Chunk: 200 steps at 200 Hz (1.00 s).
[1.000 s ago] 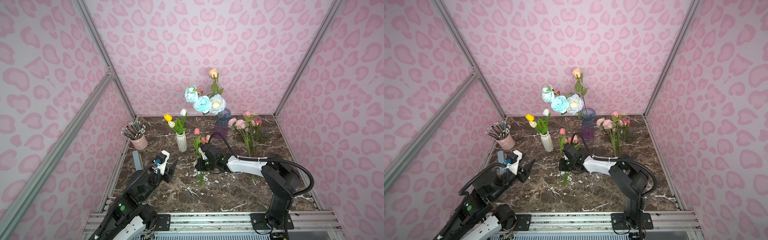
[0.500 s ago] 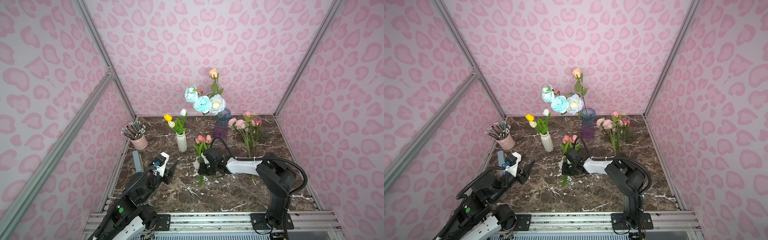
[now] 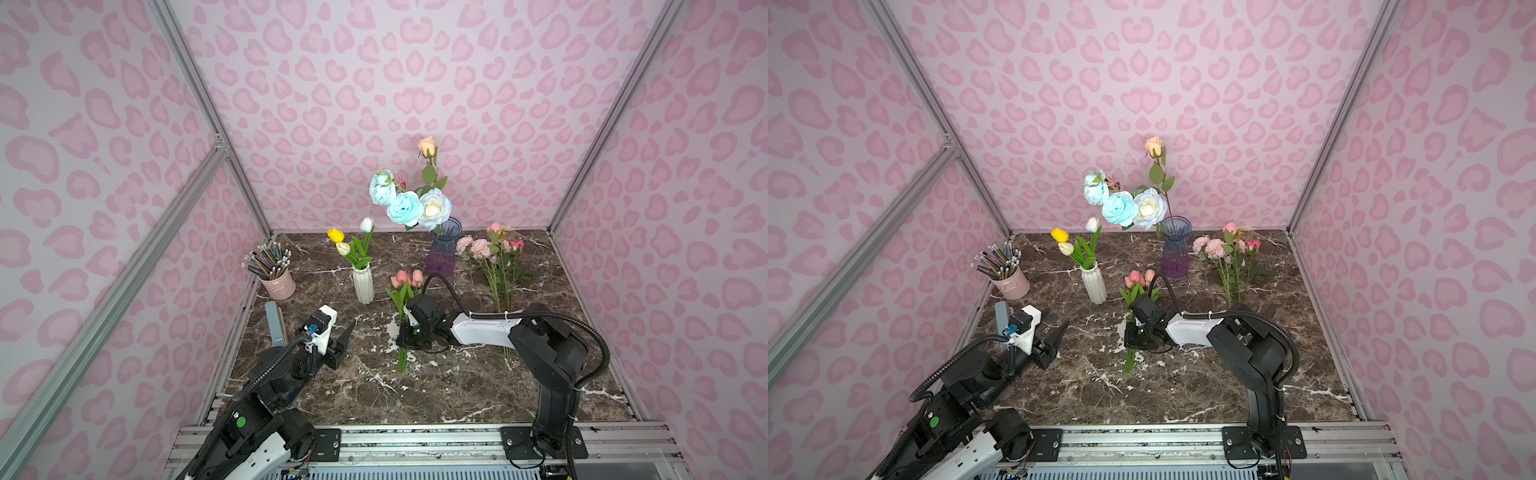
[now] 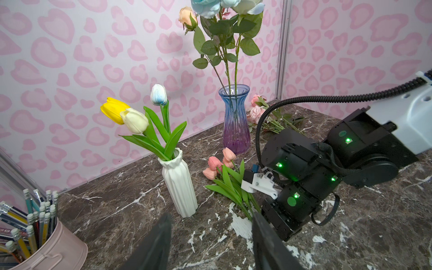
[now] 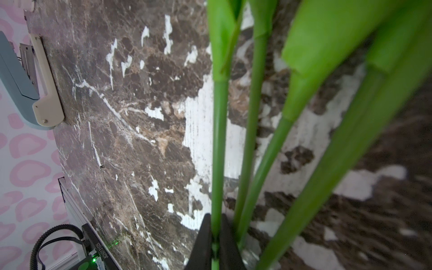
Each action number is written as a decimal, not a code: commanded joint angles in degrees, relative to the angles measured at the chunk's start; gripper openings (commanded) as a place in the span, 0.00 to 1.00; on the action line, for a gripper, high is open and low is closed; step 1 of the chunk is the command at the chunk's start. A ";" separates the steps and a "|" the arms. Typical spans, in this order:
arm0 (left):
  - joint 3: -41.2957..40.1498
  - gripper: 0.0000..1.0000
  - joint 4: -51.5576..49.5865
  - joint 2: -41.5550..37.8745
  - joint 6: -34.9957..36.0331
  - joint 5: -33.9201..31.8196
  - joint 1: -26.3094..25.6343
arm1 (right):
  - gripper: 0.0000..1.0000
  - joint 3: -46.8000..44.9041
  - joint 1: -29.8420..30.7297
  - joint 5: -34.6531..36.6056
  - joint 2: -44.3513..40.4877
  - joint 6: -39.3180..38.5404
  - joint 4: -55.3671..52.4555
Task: Pick out pink flowers from the vase
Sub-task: Place the flower at the center of the board.
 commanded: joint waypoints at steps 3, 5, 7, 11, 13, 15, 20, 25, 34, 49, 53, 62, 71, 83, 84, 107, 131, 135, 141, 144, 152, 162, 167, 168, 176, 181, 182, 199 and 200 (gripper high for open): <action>-0.18 0.57 1.44 -0.13 0.33 -0.18 0.01 | 0.13 -0.29 0.08 0.87 0.18 0.70 -0.27; -0.15 0.57 1.45 -0.16 0.33 -0.18 0.01 | 0.14 -0.34 0.03 0.84 0.09 0.78 -0.25; -0.10 0.57 1.43 -0.14 0.33 -0.18 0.01 | 0.15 -0.48 0.02 0.94 0.00 0.85 -0.14; -0.14 0.57 1.44 -0.12 0.33 -0.19 0.01 | 0.16 -0.67 0.09 0.97 -0.22 1.09 0.02; -0.18 0.57 1.47 -0.11 0.33 -0.18 0.01 | 0.17 -0.76 0.01 0.93 -0.34 1.19 0.17; -0.15 0.57 1.46 -0.11 0.39 -0.25 -0.03 | 0.17 -0.82 0.02 0.90 -0.40 1.22 0.23; -0.20 0.57 1.51 -0.22 0.41 -0.27 0.00 | 0.18 -1.08 -0.01 0.75 -0.74 1.54 0.58; -0.23 0.57 1.46 -0.23 0.42 -0.27 -0.03 | 0.19 -1.30 0.09 0.70 -1.01 1.75 0.81; -0.22 0.57 1.51 -0.24 0.48 -0.34 0.01 | 0.21 -1.49 0.09 0.75 -1.46 2.03 0.96; -0.23 0.58 1.60 -0.28 0.54 -0.45 -0.06 | 0.24 -1.69 0.09 1.12 -2.25 2.13 0.79; -0.23 0.58 1.60 -0.31 0.55 -0.53 0.00 | 0.24 -1.69 0.07 1.23 -2.43 2.13 0.73; -0.22 0.58 1.57 -0.30 0.59 -0.61 0.01 | 0.25 -1.84 0.04 1.43 -2.87 2.26 0.65; -0.23 0.58 1.51 -0.28 0.59 -0.61 0.01 | 0.26 -2.09 0.02 1.70 -3.41 2.39 0.73; -0.22 0.58 1.34 -0.22 0.50 -0.71 0.01 | 0.28 -2.44 0.11 1.93 -4.17 2.65 0.80; -0.18 0.58 1.34 -0.25 0.50 -0.71 0.01 | 0.28 -2.45 0.11 1.98 -4.21 2.65 0.85; -0.06 0.62 0.90 -0.16 0.26 -0.38 0.02 | 0.31 -3.44 0.07 2.29 -6.46 2.80 1.06; 0.20 0.99 0.43 0.13 -0.07 1.39 0.00 | 0.39 -5.74 0.02 4.91 -12.33 1.36 0.97; 0.28 0.98 0.47 0.12 -0.02 1.79 0.01 | 0.40 -6.31 0.05 5.28 -13.69 0.92 1.13; 0.30 0.98 0.53 0.09 -0.11 2.24 0.01 | 0.42 -7.07 0.02 6.01 -15.89 0.17 1.44; 0.26 0.98 0.60 0.15 -0.19 2.40 -0.02 | 0.44 -7.44 -0.01 6.51 -17.11 -0.26 1.38; 0.37 0.98 0.87 0.02 -0.20 3.07 0.01 | 0.47 -8.18 -0.03 8.00 -20.51 -1.77 1.31; 0.62 0.98 1.35 0.05 -0.27 3.66 0.01 | 0.58 -9.05 0.38 10.14 -25.40 -5.35 2.03; 0.81 0.98 1.77 -0.01 -0.37 3.83 0.01 | 0.75 -9.29 1.09 12.19 -27.99 -8.17 2.45; 0.82 0.98 1.90 -0.01 -0.37 3.85 0.01 | 0.77 -9.35 1.30 12.43 -28.47 -9.13 2.46; 1.04 0.98 3.06 -0.11 -0.36 4.58 0.01 | 0.85 -9.08 2.80 16.79 -32.27 -15.54 1.94; 1.32 0.98 3.38 0.00 -0.18 5.22 0.01 | 0.89 -8.74 3.73 19.61 -34.40 -18.75 1.10; 1.34 0.98 3.41 -0.01 -0.15 5.46 0.01 | 0.89 -8.64 3.90 20.14 -34.79 -19.25 0.95; 1.27 0.98 4.51 0.49 2.74 10.31 0.01 | 0.98 -7.98 5.02 30.55 -40.70 -25.05 -1.18; 1.27 0.98 4.55 0.59 2.90 10.42 0.01 | 0.98 -7.95 5.02 31.40 -40.98 -25.13 -1.33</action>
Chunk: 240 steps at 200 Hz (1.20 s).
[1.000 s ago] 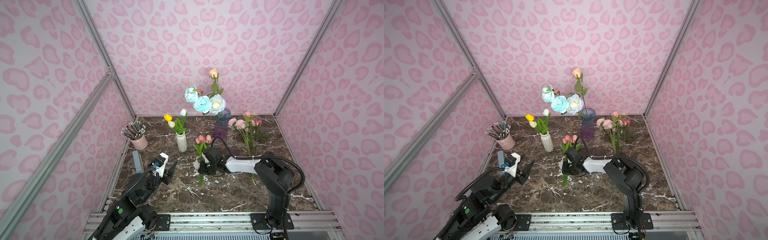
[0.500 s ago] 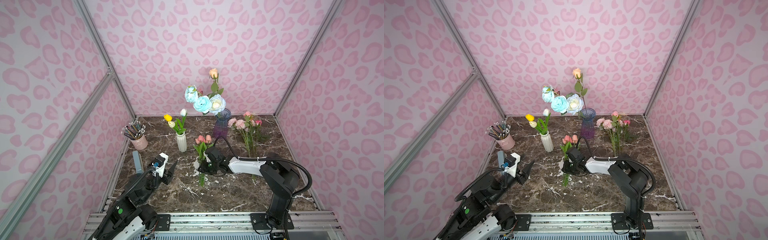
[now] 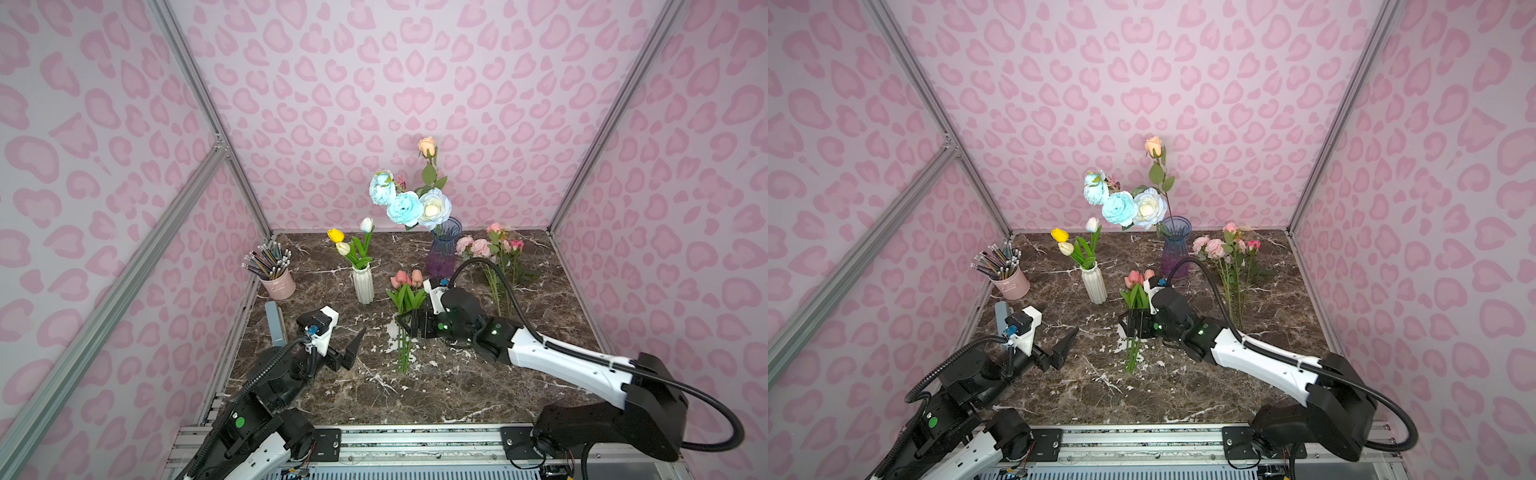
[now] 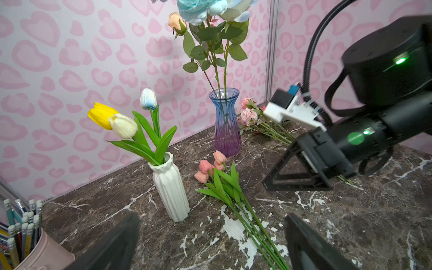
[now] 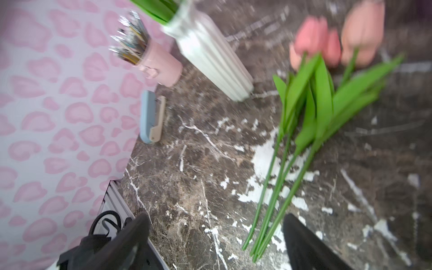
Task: Pick out pink flowers from the vase
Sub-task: Place the flower at the center of the board, then reset both arms
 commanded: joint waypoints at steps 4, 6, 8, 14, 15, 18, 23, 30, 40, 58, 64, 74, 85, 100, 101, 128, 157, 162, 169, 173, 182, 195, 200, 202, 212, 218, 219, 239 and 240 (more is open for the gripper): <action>0.67 0.98 3.96 1.07 3.21 6.13 0.01 | 0.98 0.58 1.00 20.15 -7.08 -13.39 -2.19; 0.76 0.98 3.99 1.36 3.19 5.75 0.09 | 0.98 0.62 0.97 21.70 -7.65 -13.32 -2.55; 0.94 0.98 3.93 1.82 3.14 5.14 0.06 | 0.98 0.65 0.94 23.34 -8.23 -13.22 -2.82; 1.76 0.98 3.18 3.50 2.93 2.96 0.05 | 0.98 0.48 0.86 27.46 -9.98 -13.89 -2.82; 1.92 0.98 2.97 3.84 2.93 2.53 0.05 | 0.98 0.43 0.83 27.98 -10.27 -14.02 -2.76; 2.34 0.98 2.42 4.93 2.96 1.22 0.05 | 0.98 0.27 0.67 29.30 -11.15 -14.71 -2.50; 3.30 0.98 1.33 6.85 3.55 -0.24 0.05 | 0.98 -0.22 0.38 31.33 -12.62 -16.20 -1.52; 4.53 0.98 0.34 9.89 4.67 -1.79 0.05 | 0.98 -1.74 -0.01 33.22 -14.75 -19.02 1.41; 5.73 0.98 0.98 14.66 5.77 -4.07 0.10 | 0.98 -5.48 -0.30 33.12 -18.04 -27.65 8.72; 7.09 0.98 4.32 24.51 10.58 -5.54 0.66 | 0.98 -15.69 -0.48 29.42 -23.57 -45.41 25.91; 7.98 0.98 5.61 27.89 11.52 -4.23 1.76 | 0.98 -19.86 -0.81 27.75 -24.96 -50.72 33.38; 10.67 0.98 4.76 33.10 12.20 1.02 5.61 | 0.98 -24.70 -2.06 25.94 -26.09 -55.29 42.27; 12.05 0.98 5.71 37.45 8.18 9.49 12.97 | 0.98 -26.09 -5.87 22.36 -25.31 -54.71 44.17; 7.79 0.98 17.50 40.82 -1.69 16.94 23.51 | 0.98 -24.16 -11.90 19.50 -22.07 -49.59 40.22; 7.40 0.98 18.35 41.00 -1.89 17.08 24.09 | 0.98 -24.07 -12.27 19.51 -21.81 -49.32 40.16; 2.27 0.98 28.08 47.36 -4.75 5.65 30.59 | 0.98 -26.24 -18.91 22.90 -16.71 -50.20 45.27; -4.23 0.98 35.59 50.73 -7.50 -0.10 34.63 | 0.98 -32.30 -32.47 21.58 -14.51 -43.95 49.69; -5.20 0.98 37.04 50.99 -7.30 -0.57 35.04 | 0.98 -33.85 -34.09 22.20 -14.16 -43.29 51.16; -7.29 0.98 40.10 51.60 -6.72 -1.52 35.41 | 0.98 -35.99 -36.59 22.63 -13.44 -42.98 53.29; -8.37 0.98 41.86 52.03 -6.39 -1.94 35.74 | 0.98 -37.10 -37.72 22.86 -12.88 -42.83 54.41; -10.31 0.98 45.78 53.76 -6.11 -2.69 36.36 | 0.98 -39.18 -40.09 23.54 -10.98 -42.18 56.44; -11.82 0.98 52.18 57.65 -7.14 -0.95 38.25 | 0.98 -41.27 -43.20 24.33 -7.49 -40.33 59.20; -11.79 0.98 54.06 59.14 -6.91 0.37 38.87 | 0.98 -42.04 -44.27 24.47 -6.08 -39.50 60.67; -11.60 0.98 54.22 59.53 -6.52 0.81 39.07 | 0.98 -42.35 -44.78 24.39 -5.44 -39.21 61.43; -11.06 0.99 57.32 62.57 -4.60 4.51 39.55 | 0.98 -44.25 -47.09 23.34 -2.19 -37.06 67.86; -11.01 0.99 59.40 64.85 -4.71 5.87 39.97 | 0.98 -44.80 -48.40 21.99 -0.39 -35.85 71.60; -11.06 0.99 59.73 65.19 -4.76 5.96 40.01 | 0.98 -44.76 -48.58 21.68 -0.16 -35.76 71.80; -12.83 0.99 66.42 69.86 -5.55 5.58 40.31 | 0.98 -44.18 -51.52 13.76 4.66 -35.51 77.82; -12.49 0.99 65.27 69.54 -5.45 5.64 40.31 | 0.98 -44.18 -51.64 13.56 5.00 -35.42 77.94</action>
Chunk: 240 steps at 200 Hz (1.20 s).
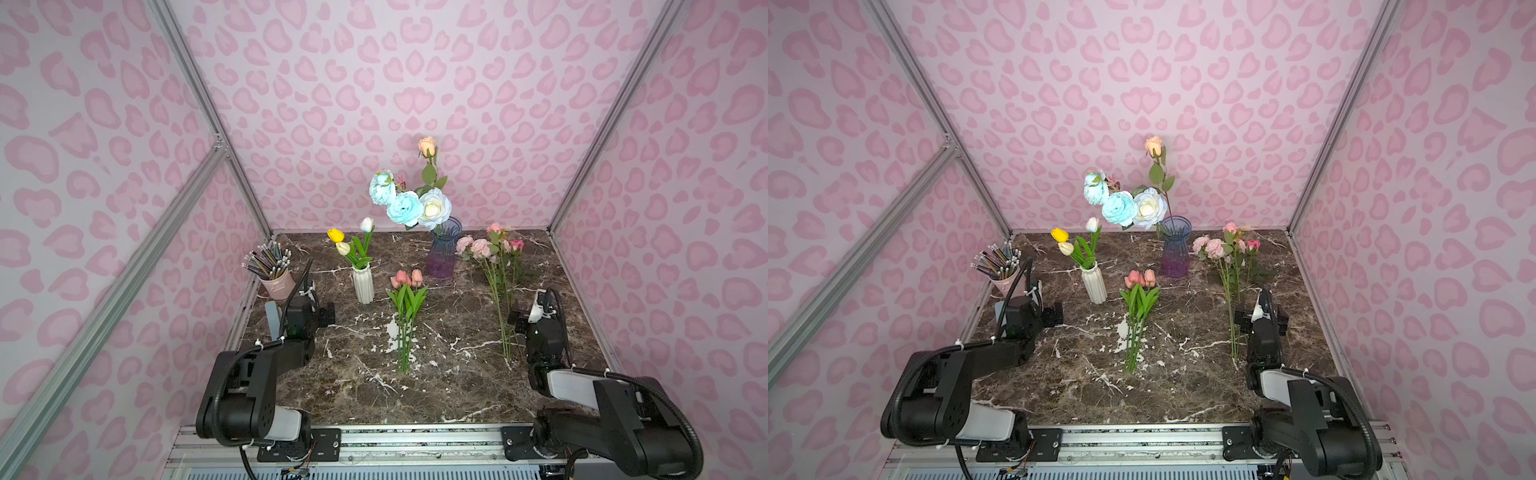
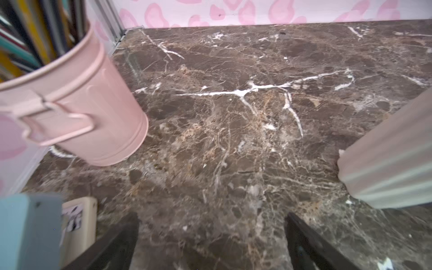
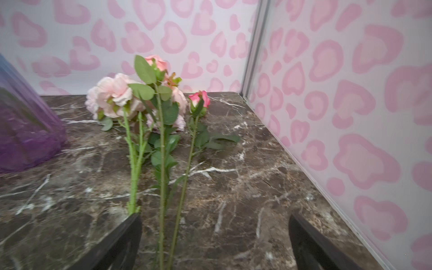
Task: Pick out pink flowers from the vase
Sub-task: Reset both arms
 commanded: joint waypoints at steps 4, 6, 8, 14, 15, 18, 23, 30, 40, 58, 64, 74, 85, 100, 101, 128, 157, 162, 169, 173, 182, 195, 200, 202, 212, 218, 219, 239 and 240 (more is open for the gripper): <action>0.72 0.99 7.70 2.20 0.44 3.13 0.45 | 0.98 -0.24 -2.87 -8.51 5.95 3.85 16.94; 1.32 0.99 7.28 2.58 0.61 3.42 0.44 | 0.98 -0.33 -3.21 -8.89 6.68 4.07 17.76; 1.75 0.99 7.44 3.07 0.83 3.87 0.44 | 0.98 -0.55 -3.51 -9.36 7.68 4.32 19.02; 2.69 0.99 6.63 3.63 1.24 4.83 0.44 | 0.98 -1.90 -4.16 -10.93 11.38 4.45 25.06; 2.76 0.99 6.17 3.53 1.40 4.85 0.44 | 0.98 -2.16 -4.18 -11.15 12.11 4.39 26.73; 2.83 0.99 5.00 3.08 1.48 4.92 0.36 | 0.98 -2.74 -4.27 -11.33 14.25 4.45 30.96; 2.74 0.99 6.00 3.29 1.51 4.94 0.35 | 0.98 -2.64 -4.36 -12.49 16.82 3.80 34.53; 2.77 0.99 6.30 3.44 1.53 4.95 0.35 | 0.98 0.36 -4.18 -14.79 14.45 2.65 23.87; 2.86 0.99 6.04 3.49 1.59 4.89 0.35 | 0.99 6.50 -3.64 -17.95 13.55 0.39 11.75; 3.17 0.98 5.39 3.58 1.55 4.80 0.35 | 0.99 5.66 -3.10 -14.72 14.70 0.92 14.49; 3.40 0.99 4.94 3.53 1.55 4.86 0.35 | 0.99 6.69 -2.99 -14.67 13.49 0.99 10.48; 3.36 0.98 5.02 3.57 1.55 4.83 0.35 | 0.99 5.23 -2.97 -14.67 14.69 0.74 15.53; 3.27 0.99 5.18 3.48 1.55 4.84 0.35 | 0.99 4.85 -2.85 -14.62 14.70 0.39 16.39; 3.10 0.99 5.31 3.31 1.66 4.66 0.29 | 0.99 5.89 -2.78 -14.41 13.43 0.72 12.19; 3.10 0.99 5.34 3.29 1.65 4.67 0.28 | 0.99 5.82 -2.74 -14.42 13.53 0.63 12.65; 2.77 0.99 5.70 3.12 1.75 4.38 0.00 | 0.99 5.78 -2.71 -14.41 13.59 0.58 12.87; 2.70 0.99 5.71 3.04 1.82 4.25 -0.04 | 0.99 5.76 -2.70 -14.05 13.53 0.79 12.71; 2.74 0.98 5.71 3.09 1.90 4.07 -0.13 | 0.99 5.87 -2.66 -14.07 13.46 0.80 12.35; 2.75 0.98 5.71 3.10 1.97 3.82 -0.26 | 0.99 5.78 -2.71 -14.10 13.65 0.76 12.91; 2.75 0.99 5.67 3.08 1.99 3.61 -0.34 | 0.99 5.76 -2.73 -14.05 13.58 0.80 12.67; 2.80 0.99 5.63 3.11 1.99 3.58 -0.31 | 0.99 5.90 -2.75 -14.04 13.52 0.80 12.63; 2.76 0.99 5.63 3.10 2.00 3.58 -0.37 | 0.99 5.86 -2.74 -14.09 13.51 0.80 12.47; 2.78 0.99 5.62 3.08 1.99 3.55 -0.39 | 0.99 5.88 -2.65 -14.08 13.63 0.80 12.63; 2.82 0.99 5.62 3.15 1.99 3.59 -0.36 | 0.99 5.79 -2.67 -14.02 13.63 0.80 12.68; 2.83 0.98 5.62 3.11 2.08 3.28 -0.57 | 0.99 5.94 -2.68 -14.05 13.60 0.80 12.55; 2.83 0.99 5.62 3.08 2.23 3.07 -0.69 | 0.99 5.90 -2.73 -14.05 13.62 0.80 12.62; 2.83 0.99 5.62 3.13 2.24 3.05 -0.74 | 0.99 5.92 -2.76 -14.07 13.63 0.80 12.56; 2.84 0.99 5.66 3.09 2.34 2.59 -0.96 | 0.99 5.91 -2.79 -14.07 13.62 0.80 12.53; 2.84 0.99 5.64 3.13 2.34 2.59 -0.96 | 0.99 5.93 -2.74 -14.08 13.58 0.80 12.51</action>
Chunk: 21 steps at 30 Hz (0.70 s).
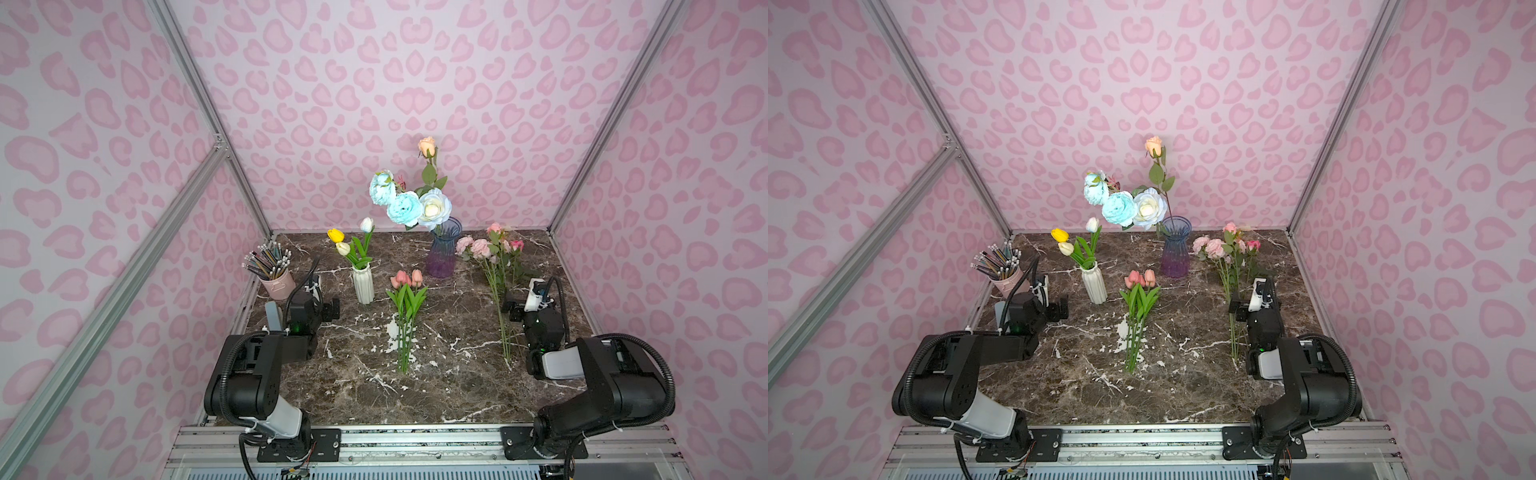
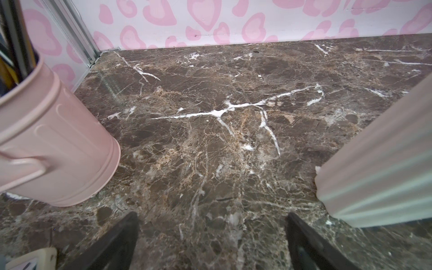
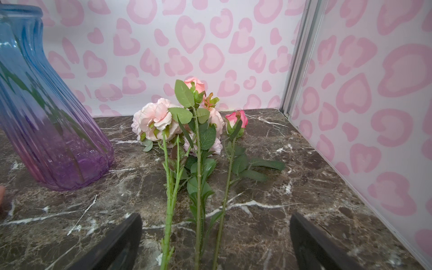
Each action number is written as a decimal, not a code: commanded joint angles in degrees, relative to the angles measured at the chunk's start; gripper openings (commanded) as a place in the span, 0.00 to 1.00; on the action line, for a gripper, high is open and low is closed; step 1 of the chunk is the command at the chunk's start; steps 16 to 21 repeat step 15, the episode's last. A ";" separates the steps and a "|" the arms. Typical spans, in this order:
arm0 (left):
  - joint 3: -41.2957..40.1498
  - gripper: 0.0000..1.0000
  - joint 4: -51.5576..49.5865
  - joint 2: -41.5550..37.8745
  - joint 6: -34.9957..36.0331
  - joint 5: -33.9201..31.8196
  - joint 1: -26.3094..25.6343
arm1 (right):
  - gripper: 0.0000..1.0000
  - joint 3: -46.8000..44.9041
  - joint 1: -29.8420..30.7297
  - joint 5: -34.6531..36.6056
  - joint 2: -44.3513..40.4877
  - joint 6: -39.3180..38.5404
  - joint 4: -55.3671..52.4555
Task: Pick out pink flowers from the vase
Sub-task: Reset both arms
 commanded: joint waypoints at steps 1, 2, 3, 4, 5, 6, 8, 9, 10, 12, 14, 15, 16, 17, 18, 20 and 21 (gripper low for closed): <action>0.04 0.99 2.40 -0.20 0.68 -0.72 -0.22 | 0.99 0.18 0.10 0.17 0.01 -0.53 0.81; 0.04 0.99 2.38 -0.14 0.68 -0.66 -0.22 | 0.99 0.16 0.03 0.20 0.04 -0.55 0.84; 0.04 0.99 2.39 -0.17 0.70 -0.65 -0.22 | 0.99 0.19 0.01 0.16 0.04 -0.53 0.80; 0.04 0.99 2.39 -0.17 0.69 -0.69 -0.21 | 0.99 0.15 0.12 0.12 0.00 -0.53 0.80; 0.04 0.99 2.39 -0.22 0.68 -0.63 -0.20 | 0.99 0.19 -0.01 0.16 0.04 -0.53 0.84; -0.02 0.99 2.43 -0.16 0.69 -0.65 -0.22 | 0.99 0.15 0.06 0.12 0.02 -0.53 0.80; -0.06 0.99 2.48 -0.20 0.69 -0.68 -0.22 | 0.99 0.11 0.04 0.15 0.03 -0.53 0.83; 0.03 0.99 2.39 -0.17 0.75 -0.70 -0.22 | 0.99 0.15 0.02 0.17 0.03 -0.53 0.77; 0.43 0.98 1.96 0.08 0.61 -0.69 -0.22 | 0.99 0.11 0.03 0.16 0.03 -0.53 0.84; 0.56 0.98 1.68 0.16 0.50 -0.36 -0.05 | 0.99 0.11 0.00 0.16 -0.03 -0.53 0.81; -0.04 0.99 2.38 -0.22 0.59 -0.39 -0.03 | 0.99 0.13 0.04 0.17 -0.04 -0.53 0.82; 0.02 0.99 2.45 -0.14 0.59 -0.47 -0.13 | 0.99 0.13 0.06 0.15 0.00 -0.53 0.84; 0.02 0.99 2.45 -0.14 0.59 -0.47 -0.13 | 0.99 0.13 0.06 0.15 0.00 -0.53 0.84; 0.02 0.99 2.45 -0.14 0.59 -0.47 -0.13 | 0.99 0.13 0.06 0.15 0.00 -0.53 0.84; 0.02 0.99 2.45 -0.14 0.59 -0.47 -0.13 | 0.99 0.13 0.06 0.15 0.00 -0.53 0.84; 0.02 0.99 2.45 -0.14 0.59 -0.47 -0.13 | 0.99 0.13 0.06 0.15 0.00 -0.53 0.84; 0.02 0.99 2.45 -0.14 0.59 -0.47 -0.13 | 0.99 0.13 0.06 0.15 0.00 -0.53 0.84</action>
